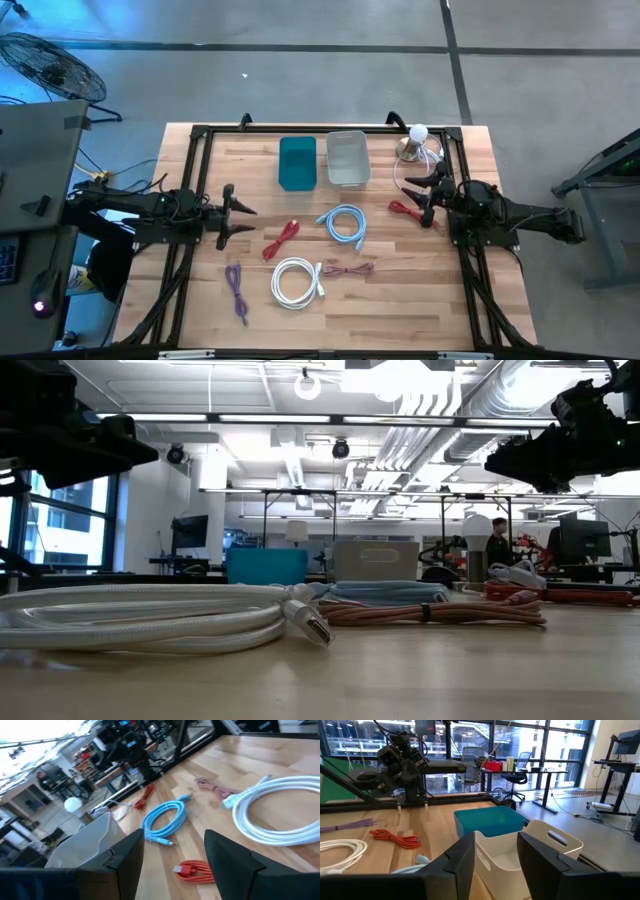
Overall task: Pick & Place USB Port
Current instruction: Put the blue HDMI cable into the blue bin
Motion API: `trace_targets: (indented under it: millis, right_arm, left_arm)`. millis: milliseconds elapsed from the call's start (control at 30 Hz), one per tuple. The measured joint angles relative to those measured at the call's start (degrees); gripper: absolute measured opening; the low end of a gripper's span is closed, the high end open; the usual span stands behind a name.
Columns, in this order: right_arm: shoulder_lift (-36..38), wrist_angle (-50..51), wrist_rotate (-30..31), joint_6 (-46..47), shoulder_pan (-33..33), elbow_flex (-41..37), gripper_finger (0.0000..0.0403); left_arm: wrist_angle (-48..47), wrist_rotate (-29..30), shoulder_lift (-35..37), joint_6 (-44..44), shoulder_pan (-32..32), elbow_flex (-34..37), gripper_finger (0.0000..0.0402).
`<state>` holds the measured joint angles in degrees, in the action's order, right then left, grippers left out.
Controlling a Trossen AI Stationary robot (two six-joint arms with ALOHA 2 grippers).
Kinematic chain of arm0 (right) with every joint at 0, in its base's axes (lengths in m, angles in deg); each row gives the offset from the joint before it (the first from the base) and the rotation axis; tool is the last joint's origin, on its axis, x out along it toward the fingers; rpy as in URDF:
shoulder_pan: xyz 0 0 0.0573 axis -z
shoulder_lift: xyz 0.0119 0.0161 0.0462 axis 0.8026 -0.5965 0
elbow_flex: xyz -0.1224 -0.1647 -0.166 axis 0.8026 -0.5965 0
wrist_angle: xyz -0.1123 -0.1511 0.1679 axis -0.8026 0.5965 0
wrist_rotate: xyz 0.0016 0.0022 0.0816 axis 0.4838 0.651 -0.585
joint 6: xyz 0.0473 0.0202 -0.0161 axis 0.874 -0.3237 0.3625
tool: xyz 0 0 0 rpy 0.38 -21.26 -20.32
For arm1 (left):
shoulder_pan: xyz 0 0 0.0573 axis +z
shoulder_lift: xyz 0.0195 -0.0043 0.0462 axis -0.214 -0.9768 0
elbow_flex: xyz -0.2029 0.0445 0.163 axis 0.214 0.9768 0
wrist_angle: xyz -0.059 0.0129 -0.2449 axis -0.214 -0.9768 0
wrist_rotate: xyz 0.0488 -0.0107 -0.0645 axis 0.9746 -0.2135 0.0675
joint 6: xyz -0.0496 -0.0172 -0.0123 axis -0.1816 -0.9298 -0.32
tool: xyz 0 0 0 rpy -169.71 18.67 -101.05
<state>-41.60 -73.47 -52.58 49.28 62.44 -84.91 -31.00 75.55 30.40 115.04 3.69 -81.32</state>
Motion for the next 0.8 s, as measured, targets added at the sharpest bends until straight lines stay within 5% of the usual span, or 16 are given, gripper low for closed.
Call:
trace_targets:
  millis: [800]
  right_arm:
    - [0.0, 0.8, 0.0, -3.1, 0.0, 0.1, 0.0140]
  left_arm:
    - [3.3, 13.2, 0.0, 7.2, 0.0, 0.0, 0.0202]
